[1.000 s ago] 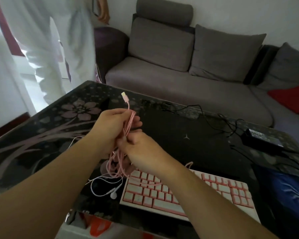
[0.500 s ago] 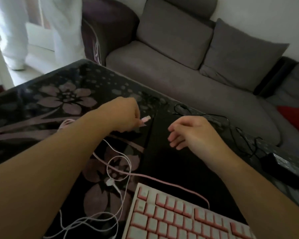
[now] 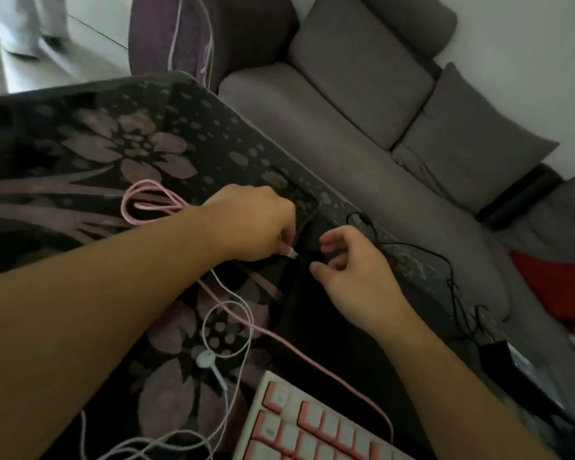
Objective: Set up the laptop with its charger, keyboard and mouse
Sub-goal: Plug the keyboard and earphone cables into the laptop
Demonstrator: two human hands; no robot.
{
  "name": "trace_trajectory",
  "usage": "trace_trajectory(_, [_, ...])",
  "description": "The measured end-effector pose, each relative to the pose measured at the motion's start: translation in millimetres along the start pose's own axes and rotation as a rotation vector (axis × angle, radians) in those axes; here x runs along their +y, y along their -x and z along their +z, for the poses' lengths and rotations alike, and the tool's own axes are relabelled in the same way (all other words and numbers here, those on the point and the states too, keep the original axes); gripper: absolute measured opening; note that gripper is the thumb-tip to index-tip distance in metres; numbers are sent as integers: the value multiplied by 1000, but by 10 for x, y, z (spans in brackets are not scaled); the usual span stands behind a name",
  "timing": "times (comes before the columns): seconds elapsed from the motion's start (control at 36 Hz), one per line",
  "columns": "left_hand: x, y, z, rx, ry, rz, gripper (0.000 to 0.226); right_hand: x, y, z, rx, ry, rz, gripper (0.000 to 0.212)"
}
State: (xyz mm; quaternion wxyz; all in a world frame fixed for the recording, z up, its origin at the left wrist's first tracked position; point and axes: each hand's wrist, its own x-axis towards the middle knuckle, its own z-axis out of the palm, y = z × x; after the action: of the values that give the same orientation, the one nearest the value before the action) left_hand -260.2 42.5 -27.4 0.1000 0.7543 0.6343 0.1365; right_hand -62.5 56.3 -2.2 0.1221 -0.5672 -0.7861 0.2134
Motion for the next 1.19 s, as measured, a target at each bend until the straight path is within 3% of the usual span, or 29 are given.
trace_trajectory(0.31, [7,17,74,123,5,-42,16,49,57,63,49,-131,33,35])
trace_trajectory(1.19, [8,-210,311,157,9,-10,25,184,98,234,140,-273,-28,35])
